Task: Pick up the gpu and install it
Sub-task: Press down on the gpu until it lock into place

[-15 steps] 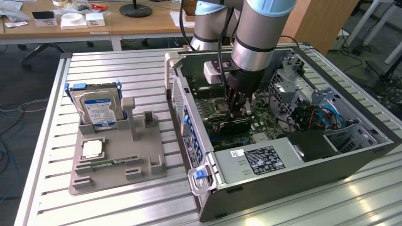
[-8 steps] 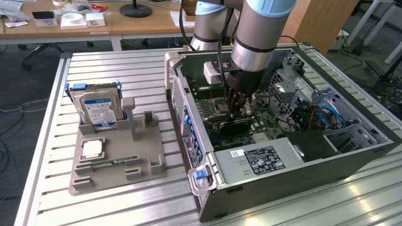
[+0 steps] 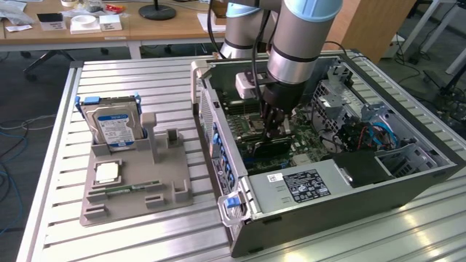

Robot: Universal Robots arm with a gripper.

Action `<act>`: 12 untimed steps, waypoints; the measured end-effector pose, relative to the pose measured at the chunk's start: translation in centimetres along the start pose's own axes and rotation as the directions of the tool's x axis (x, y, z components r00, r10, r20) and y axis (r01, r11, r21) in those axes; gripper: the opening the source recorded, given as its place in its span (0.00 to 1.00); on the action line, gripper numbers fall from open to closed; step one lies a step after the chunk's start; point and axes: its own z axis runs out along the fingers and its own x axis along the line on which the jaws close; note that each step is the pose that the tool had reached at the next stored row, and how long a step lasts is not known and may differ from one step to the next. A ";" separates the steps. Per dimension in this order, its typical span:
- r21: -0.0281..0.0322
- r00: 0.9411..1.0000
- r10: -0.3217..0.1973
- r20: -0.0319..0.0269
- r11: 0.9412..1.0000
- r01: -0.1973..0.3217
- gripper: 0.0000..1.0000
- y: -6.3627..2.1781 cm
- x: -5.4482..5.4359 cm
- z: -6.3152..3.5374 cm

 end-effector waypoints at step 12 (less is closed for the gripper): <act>0.000 1.000 0.000 0.000 1.000 0.000 0.11 0.04 0.0 0.08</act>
